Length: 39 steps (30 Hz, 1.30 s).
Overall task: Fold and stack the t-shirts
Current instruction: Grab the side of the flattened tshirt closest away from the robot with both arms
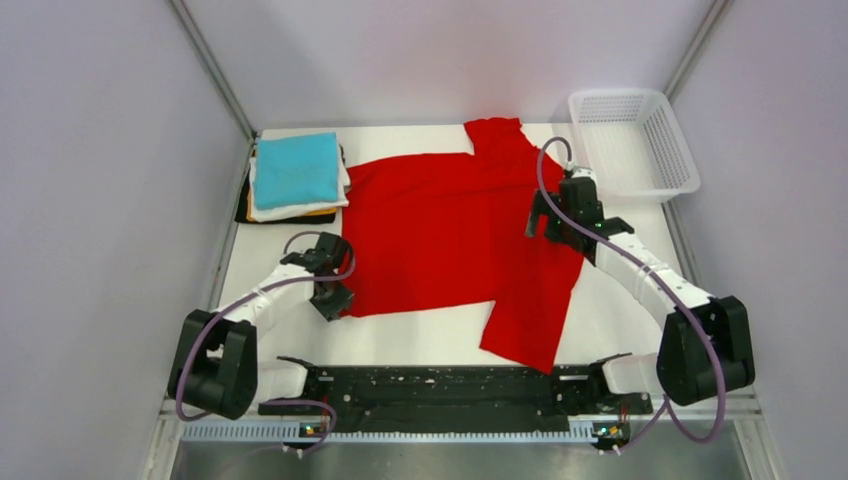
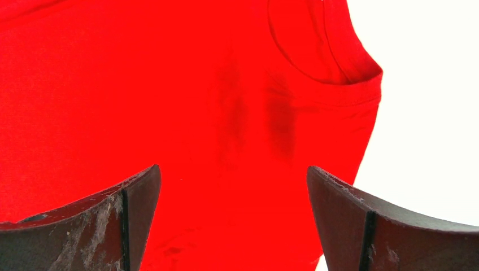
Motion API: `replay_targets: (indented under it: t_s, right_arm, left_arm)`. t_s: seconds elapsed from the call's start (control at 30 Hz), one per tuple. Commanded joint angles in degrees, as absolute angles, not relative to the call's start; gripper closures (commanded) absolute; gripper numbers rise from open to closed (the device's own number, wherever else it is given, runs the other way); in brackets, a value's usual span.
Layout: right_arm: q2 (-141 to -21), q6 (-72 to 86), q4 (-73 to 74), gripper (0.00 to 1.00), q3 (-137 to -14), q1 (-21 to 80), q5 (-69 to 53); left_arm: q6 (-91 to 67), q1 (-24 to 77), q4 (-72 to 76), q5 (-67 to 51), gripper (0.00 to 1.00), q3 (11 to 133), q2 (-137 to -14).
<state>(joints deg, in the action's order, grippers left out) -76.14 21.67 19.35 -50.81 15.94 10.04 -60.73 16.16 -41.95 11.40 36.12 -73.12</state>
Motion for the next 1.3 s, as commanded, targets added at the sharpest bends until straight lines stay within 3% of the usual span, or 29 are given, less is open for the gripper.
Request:
replay_targets:
  t_s: [0.0, 0.07, 0.1, 0.33, 0.47, 0.7, 1.13, 1.27]
  right_arm:
    - [-72.52, 21.95, 21.4, 0.01, -49.82, 15.82, 10.55]
    - [-71.08, 21.94, 23.34, 0.01, -49.06, 15.98, 10.12]
    - [-70.2, 21.74, 24.49, 0.02, -48.67, 16.24, 9.92]
    - [-65.61, 26.81, 37.68, 0.04, -46.75, 28.2, 9.53]
    - [-63.43, 34.73, 46.48, 0.1, -43.74, 40.69, 8.02]
    - [-62.35, 49.41, 47.56, 0.25, -35.61, 58.89, 3.41]
    - [-70.53, 54.02, 41.61, 0.48, -32.16, 61.19, 14.87]
    - [-72.0, 56.19, 43.88, 0.7, -30.55, 61.23, 15.36]
  left_arm:
    - [-62.23, 16.08, -36.1, 12.35, 0.76, 34.44, -77.35]
    - [-62.0, 16.08, -35.79, 12.05, 0.96, 35.02, -78.72]
    - [-61.85, 16.08, -35.82, 11.83, 1.0, 35.36, -79.11]
    - [-59.94, 16.06, -37.33, 10.98, 1.0, 36.89, -79.54]
    - [-59.29, 16.08, -38.76, 11.04, 1.0, 37.88, -79.39]
    - [-60.08, 16.08, -37.8, 9.23, 1.0, 36.55, -78.35]
    - [-60.14, 16.06, -39.01, 9.11, 1.0, 36.84, -75.84]
    - [-61.22, 16.04, -38.14, 8.52, 1.0, 36.1, -74.08]
